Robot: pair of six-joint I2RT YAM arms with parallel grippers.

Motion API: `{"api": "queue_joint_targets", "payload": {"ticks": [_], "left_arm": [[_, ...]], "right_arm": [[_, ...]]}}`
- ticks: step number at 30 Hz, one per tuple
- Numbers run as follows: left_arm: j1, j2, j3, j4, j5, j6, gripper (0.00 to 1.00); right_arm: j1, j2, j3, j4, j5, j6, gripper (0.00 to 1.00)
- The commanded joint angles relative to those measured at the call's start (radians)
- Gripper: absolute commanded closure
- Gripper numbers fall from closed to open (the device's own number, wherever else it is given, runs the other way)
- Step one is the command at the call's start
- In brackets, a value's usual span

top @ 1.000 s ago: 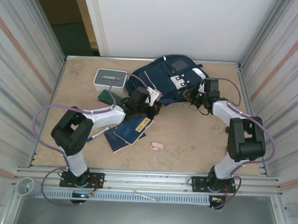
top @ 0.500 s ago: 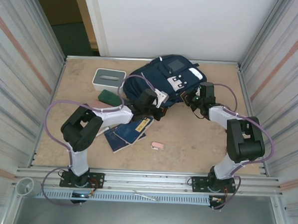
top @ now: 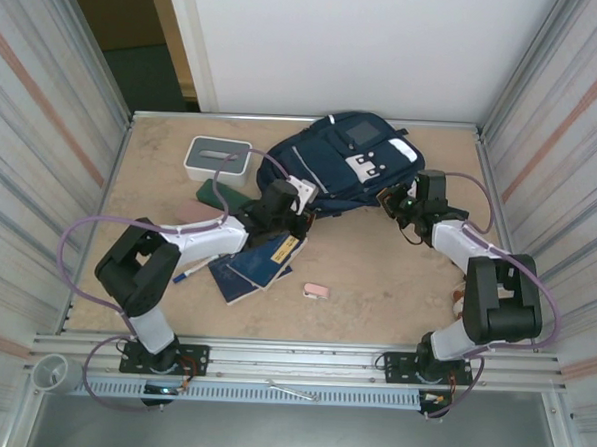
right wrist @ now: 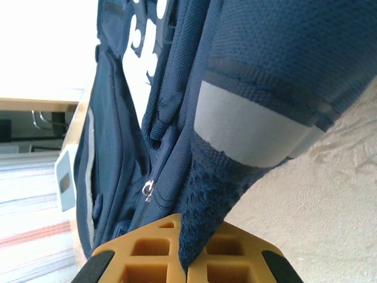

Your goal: Pack the student bag

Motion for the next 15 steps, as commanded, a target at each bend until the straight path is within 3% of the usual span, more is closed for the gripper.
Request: {"api": "queue_joint_targets", "payload": {"ticks": [1,4,10,15], "left_arm": [[0.020,-0.024,-0.013,-0.050,-0.071,0.017,1.00],[0.024,-0.014,-0.008,-0.058,-0.087,0.021,1.00],[0.066,-0.019,-0.021,-0.074,-0.082,0.047,1.00],[0.051,-0.015,-0.009,-0.029,0.087,0.071,1.00]], "right_arm": [[-0.011,-0.036,0.004,0.007,0.044,-0.050,1.00],[-0.024,-0.035,0.025,-0.013,0.026,-0.077,1.00],[-0.078,0.033,0.162,-0.214,-0.082,-0.254,1.00],[-0.099,0.135,0.255,-0.307,-0.119,-0.325,1.00]]}}
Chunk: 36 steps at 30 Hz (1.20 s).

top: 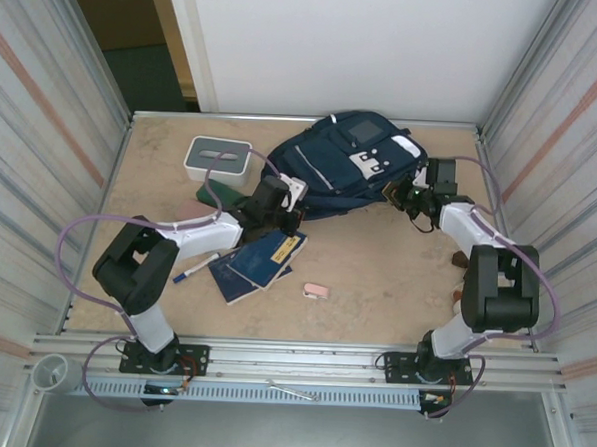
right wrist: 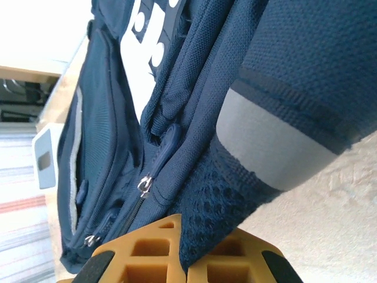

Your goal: Pack the student bag

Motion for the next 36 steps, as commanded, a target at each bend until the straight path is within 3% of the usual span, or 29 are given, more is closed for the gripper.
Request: {"api": "queue_joint_targets", "payload": {"ticks": [1,7,15,16,18,23,27,32,34,36], "left_arm": [[-0.013,-0.004,0.013,0.010,0.090,0.028,1.00],[-0.067,0.089,0.097,0.031,0.132,0.012,1.00],[-0.080,0.122,0.096,0.052,0.136,0.003,1.00],[-0.081,0.121,0.092,0.053,0.134,0.004,1.00],[-0.084,0.117,0.091,0.049,0.133,0.008,1.00],[-0.098,0.116,0.090,0.049,0.125,0.020,1.00],[-0.107,0.114,0.085,0.049,0.115,0.027,1.00],[-0.104,0.091,0.056,0.023,0.018,0.039,1.00],[-0.088,0.070,0.038,0.005,-0.026,0.044,1.00],[-0.065,0.046,0.015,0.005,-0.048,0.043,1.00]], "right_arm": [[-0.028,0.061,0.070,-0.060,-0.022,-0.097,1.00],[-0.080,0.155,0.130,-0.081,-0.042,-0.119,0.86],[-0.074,0.040,-0.044,-0.056,-0.028,-0.098,0.49],[-0.062,0.015,-0.080,-0.035,-0.034,-0.074,0.38],[-0.027,-0.019,-0.142,0.017,-0.040,-0.020,0.26],[0.086,-0.014,-0.214,0.205,-0.005,0.144,0.22],[0.129,0.068,-0.188,0.286,0.047,0.203,0.27],[0.104,0.082,-0.177,0.269,0.087,0.167,0.78],[0.077,0.053,-0.186,0.238,0.078,0.127,0.91],[0.046,0.024,-0.183,0.191,0.059,0.069,0.96]]}}
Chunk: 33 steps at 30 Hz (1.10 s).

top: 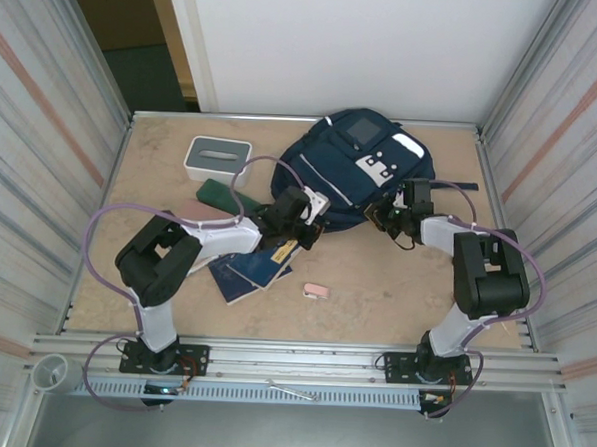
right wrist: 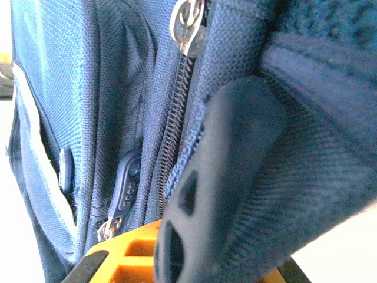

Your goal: Pack the student bag

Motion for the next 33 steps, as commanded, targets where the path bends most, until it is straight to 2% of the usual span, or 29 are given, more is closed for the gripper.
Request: {"api": "queue_joint_targets", "payload": {"ticks": [1,8,12,14,18,20,23,26,30,33], "left_arm": [[0.042,-0.075,-0.040,-0.024,-0.089,0.023,1.00],[0.069,-0.096,-0.033,-0.064,-0.100,0.063,1.00],[0.064,-0.090,-0.018,-0.060,-0.044,0.038,1.00],[0.049,-0.089,-0.007,-0.057,-0.028,0.029,1.00],[0.018,-0.079,0.027,-0.052,0.011,-0.004,1.00],[0.001,-0.074,0.042,-0.049,0.021,-0.011,1.00],[-0.022,-0.062,0.063,-0.048,0.032,-0.011,1.00],[-0.035,-0.054,0.074,-0.048,0.038,-0.013,1.00],[-0.046,-0.052,0.072,-0.040,0.039,-0.013,1.00],[-0.049,-0.052,0.065,-0.036,0.039,-0.015,1.00]], "right_arm": [[-0.067,-0.061,0.022,-0.084,0.019,-0.112,0.98],[-0.122,-0.057,0.107,-0.219,-0.058,-0.240,0.98],[-0.128,0.004,0.190,-0.281,-0.115,-0.269,0.92],[-0.134,0.014,0.209,-0.304,-0.126,-0.270,0.81],[-0.149,-0.061,0.169,-0.341,-0.046,-0.267,0.48],[-0.141,-0.118,0.122,-0.333,-0.026,-0.245,0.40],[-0.079,-0.200,0.060,-0.309,0.004,-0.209,0.34],[0.038,-0.240,0.052,-0.352,0.136,-0.204,0.31],[0.151,-0.228,0.033,-0.342,0.276,-0.141,0.28],[0.184,-0.187,0.038,-0.321,0.340,-0.116,0.27]]}}
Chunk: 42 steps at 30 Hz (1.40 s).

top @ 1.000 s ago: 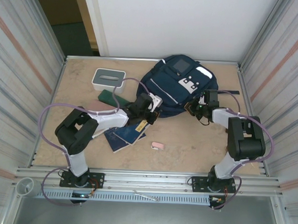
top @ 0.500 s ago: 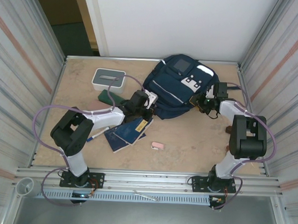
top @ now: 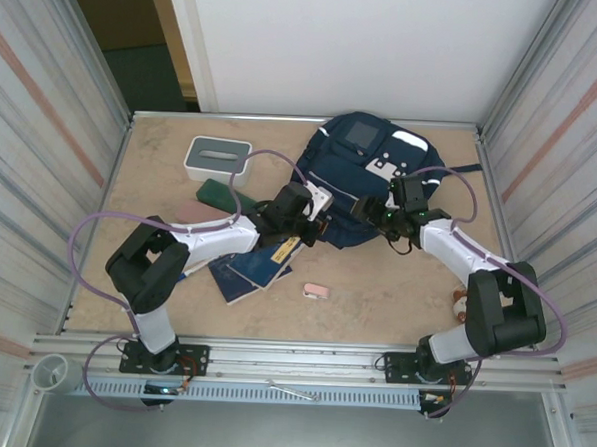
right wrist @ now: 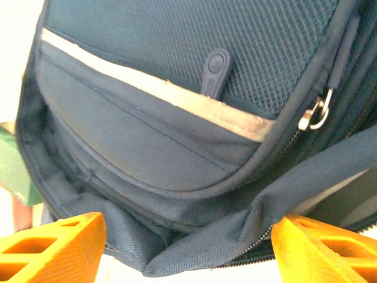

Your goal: Pack the student bag

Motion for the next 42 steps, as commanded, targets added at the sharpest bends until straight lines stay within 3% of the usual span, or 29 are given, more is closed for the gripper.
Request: {"api": "queue_joint_targets", "payload": {"ticks": [1,4,8,10,12,19,26,35,38,42], "left_arm": [[-0.016,0.003,0.019,0.023,0.034,-0.012,1.00],[-0.017,-0.003,0.007,0.022,0.027,-0.009,1.00],[-0.017,-0.018,-0.021,0.017,-0.031,0.006,1.00],[-0.010,-0.028,-0.033,0.006,-0.070,0.017,1.00],[0.011,-0.035,-0.046,-0.001,-0.091,0.025,1.00],[0.093,-0.054,-0.078,-0.011,-0.127,0.039,1.00],[0.086,-0.055,-0.063,-0.004,-0.067,0.030,1.00],[-0.039,-0.033,0.023,-0.007,0.013,-0.004,1.00],[-0.088,-0.007,0.062,-0.004,0.031,-0.016,1.00],[-0.134,0.029,0.108,-0.013,0.037,-0.018,1.00]], "right_arm": [[0.025,0.040,-0.009,0.012,0.123,0.057,0.28],[0.032,0.066,-0.006,0.037,0.144,0.059,0.42],[0.023,0.042,-0.005,0.027,0.184,0.023,0.82],[0.001,0.020,-0.007,0.013,0.180,-0.002,0.94],[-0.038,-0.008,-0.011,-0.002,0.155,-0.030,0.99],[-0.181,-0.071,0.009,-0.038,-0.045,-0.149,1.00],[-0.266,0.014,0.101,-0.095,-0.256,-0.209,1.00],[-0.358,0.082,0.248,-0.226,-0.253,-0.243,0.99],[-0.377,0.041,0.237,-0.266,-0.166,-0.258,0.86],[-0.381,-0.074,0.128,-0.269,-0.052,-0.236,0.55]]}}
